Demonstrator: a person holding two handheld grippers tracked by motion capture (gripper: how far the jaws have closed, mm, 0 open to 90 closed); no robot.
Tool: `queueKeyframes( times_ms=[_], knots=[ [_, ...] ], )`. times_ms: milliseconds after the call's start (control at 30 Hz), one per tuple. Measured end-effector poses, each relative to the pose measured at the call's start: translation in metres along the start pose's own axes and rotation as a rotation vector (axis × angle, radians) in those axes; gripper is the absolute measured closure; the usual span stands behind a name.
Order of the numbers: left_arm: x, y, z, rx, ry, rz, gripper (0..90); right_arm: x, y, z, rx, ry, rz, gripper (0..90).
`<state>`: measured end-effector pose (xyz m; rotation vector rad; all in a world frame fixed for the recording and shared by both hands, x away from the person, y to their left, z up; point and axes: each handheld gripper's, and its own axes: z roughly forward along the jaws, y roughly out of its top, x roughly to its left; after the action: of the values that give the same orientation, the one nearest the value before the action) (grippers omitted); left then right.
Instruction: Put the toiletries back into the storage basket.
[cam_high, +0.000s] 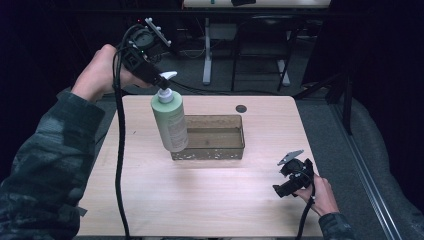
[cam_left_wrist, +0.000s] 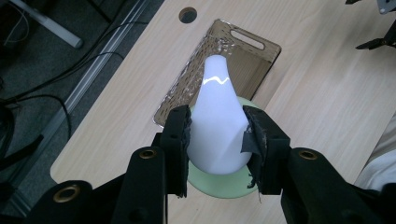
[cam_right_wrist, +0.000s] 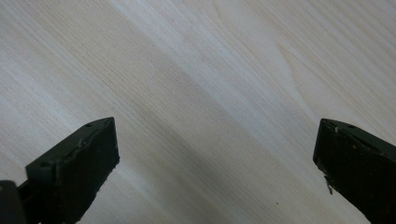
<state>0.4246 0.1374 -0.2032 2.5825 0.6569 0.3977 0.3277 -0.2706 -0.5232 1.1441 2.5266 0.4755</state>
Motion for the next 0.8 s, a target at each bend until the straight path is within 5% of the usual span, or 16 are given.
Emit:
queueKeyframes(
  times_ms=[800],
  knots=[
    [0.014, 0.007, 0.009, -0.001, 0.034, -0.034, 63.3, 0.0, -0.001, 0.0, 0.005, -0.005, -0.011, 0.0]
  ],
)
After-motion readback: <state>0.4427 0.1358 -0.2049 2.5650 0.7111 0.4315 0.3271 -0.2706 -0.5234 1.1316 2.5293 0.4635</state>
